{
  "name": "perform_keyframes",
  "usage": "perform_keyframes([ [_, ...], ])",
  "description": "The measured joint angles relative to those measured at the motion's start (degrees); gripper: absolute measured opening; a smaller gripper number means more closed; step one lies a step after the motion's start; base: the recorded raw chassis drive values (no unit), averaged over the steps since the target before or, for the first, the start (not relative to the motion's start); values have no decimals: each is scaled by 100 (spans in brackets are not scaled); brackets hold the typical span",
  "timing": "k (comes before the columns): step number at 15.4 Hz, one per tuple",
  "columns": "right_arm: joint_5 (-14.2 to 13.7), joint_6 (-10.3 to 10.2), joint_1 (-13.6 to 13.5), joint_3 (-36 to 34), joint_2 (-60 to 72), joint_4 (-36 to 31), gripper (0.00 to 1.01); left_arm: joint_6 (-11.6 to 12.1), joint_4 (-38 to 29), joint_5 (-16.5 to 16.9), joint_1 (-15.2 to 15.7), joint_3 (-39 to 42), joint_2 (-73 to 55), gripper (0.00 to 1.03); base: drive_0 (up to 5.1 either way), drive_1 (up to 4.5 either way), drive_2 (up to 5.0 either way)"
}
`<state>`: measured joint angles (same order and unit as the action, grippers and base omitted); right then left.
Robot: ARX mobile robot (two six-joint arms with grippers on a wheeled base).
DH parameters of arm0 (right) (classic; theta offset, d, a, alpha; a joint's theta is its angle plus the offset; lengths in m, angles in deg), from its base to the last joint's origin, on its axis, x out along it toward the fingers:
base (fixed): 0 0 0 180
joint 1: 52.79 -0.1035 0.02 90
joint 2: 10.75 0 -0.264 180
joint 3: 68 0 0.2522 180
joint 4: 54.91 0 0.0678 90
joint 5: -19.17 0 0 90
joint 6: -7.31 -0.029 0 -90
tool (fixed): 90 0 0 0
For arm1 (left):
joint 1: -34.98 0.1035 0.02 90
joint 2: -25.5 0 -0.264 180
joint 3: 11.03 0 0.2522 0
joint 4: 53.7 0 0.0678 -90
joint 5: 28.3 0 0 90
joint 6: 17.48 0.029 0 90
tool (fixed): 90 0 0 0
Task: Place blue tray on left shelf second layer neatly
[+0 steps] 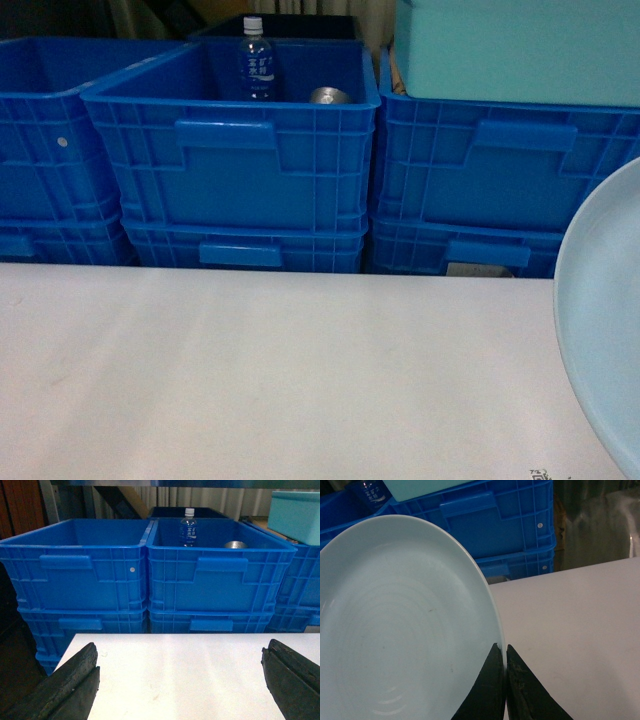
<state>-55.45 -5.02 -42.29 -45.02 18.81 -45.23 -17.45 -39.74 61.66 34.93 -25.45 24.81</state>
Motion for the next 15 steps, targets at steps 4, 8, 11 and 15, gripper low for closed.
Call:
perform_keyframes([
  [4, 4, 17, -129, 0, -17, -94, 2, 0, 2, 0, 0, 0, 0, 98, 0, 0, 0],
  [8, 2, 17, -149, 0, -42, -92, 2, 0, 0, 0, 0, 0, 0, 98, 0, 0, 0],
  [11, 4, 17, -149, 0, -42, -94, 2, 0, 0, -2, 0, 0, 0, 98, 0, 0, 0],
  [15, 2, 17, -149, 0, -42, -79, 2, 0, -7, -4, 4, 0, 0, 98, 0, 0, 0],
])
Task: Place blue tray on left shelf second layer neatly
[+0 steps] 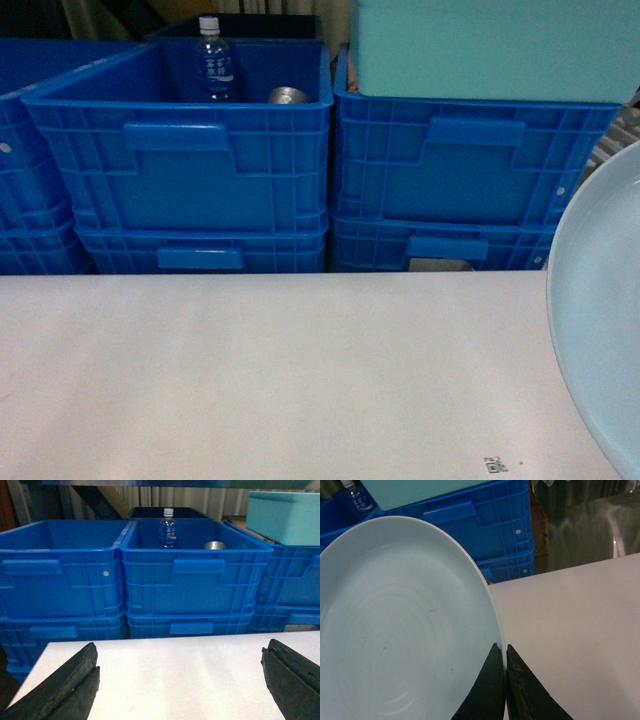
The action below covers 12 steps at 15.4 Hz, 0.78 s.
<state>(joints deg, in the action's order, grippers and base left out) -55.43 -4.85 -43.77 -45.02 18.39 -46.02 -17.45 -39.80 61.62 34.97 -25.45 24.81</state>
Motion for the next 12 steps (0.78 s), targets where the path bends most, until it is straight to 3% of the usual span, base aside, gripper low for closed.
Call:
perform_keyframes([
  [12, 4, 2, 0, 0, 2, -9, 2, 0, 4, 4, -2, 0, 0, 98, 0, 0, 0],
])
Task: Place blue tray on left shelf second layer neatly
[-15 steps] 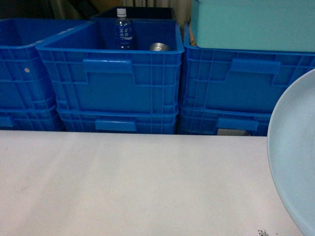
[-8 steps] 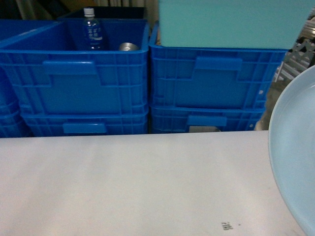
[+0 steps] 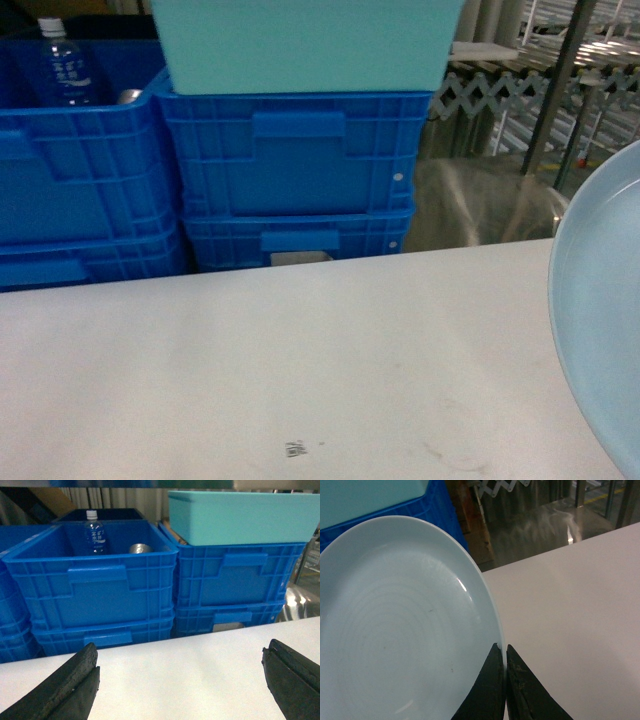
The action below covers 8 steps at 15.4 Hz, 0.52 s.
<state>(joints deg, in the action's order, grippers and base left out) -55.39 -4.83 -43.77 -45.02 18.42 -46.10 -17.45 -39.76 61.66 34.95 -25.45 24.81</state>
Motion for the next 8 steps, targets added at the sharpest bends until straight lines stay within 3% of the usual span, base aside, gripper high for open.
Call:
perform_keyframes([
  [8, -2, 0, 0, 0, -2, -11, 2, 0, 24, -11, -2, 0, 0, 98, 328, -417, -417],
])
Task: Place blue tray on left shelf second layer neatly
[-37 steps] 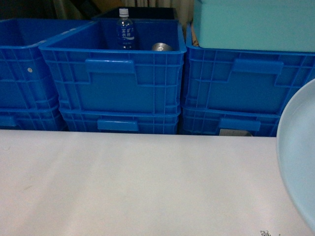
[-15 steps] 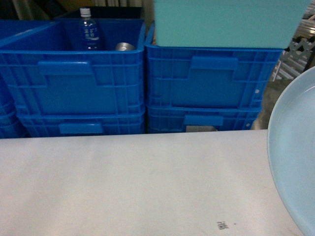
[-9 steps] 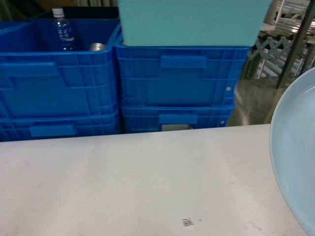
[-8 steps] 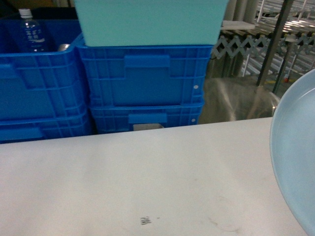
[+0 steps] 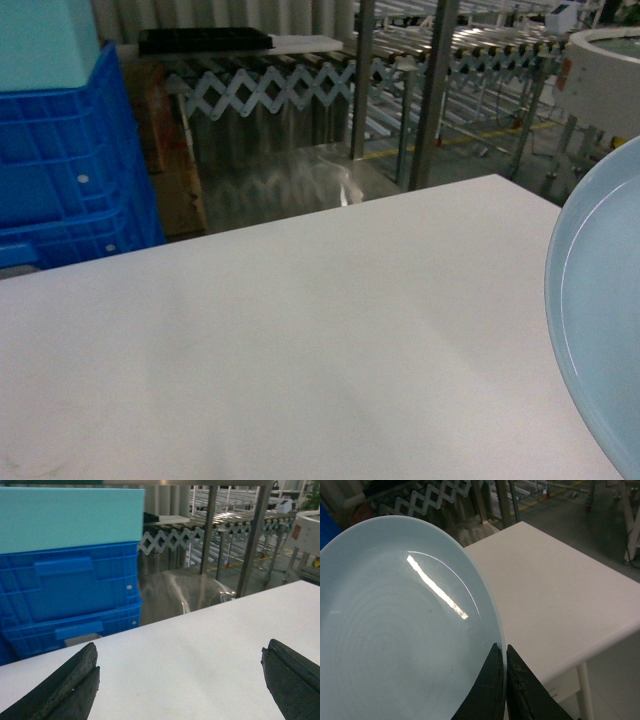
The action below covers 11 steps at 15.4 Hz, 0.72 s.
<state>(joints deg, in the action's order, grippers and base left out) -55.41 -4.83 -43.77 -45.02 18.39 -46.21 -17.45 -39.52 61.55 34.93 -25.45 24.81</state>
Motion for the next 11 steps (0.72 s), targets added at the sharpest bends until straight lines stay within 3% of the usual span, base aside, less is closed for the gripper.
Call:
perform_keyframes([
  [11, -4, 0, 0, 0, 0, 9, 2, 0, -28, 11, 0, 0, 0, 98, 349, -391, -391],
])
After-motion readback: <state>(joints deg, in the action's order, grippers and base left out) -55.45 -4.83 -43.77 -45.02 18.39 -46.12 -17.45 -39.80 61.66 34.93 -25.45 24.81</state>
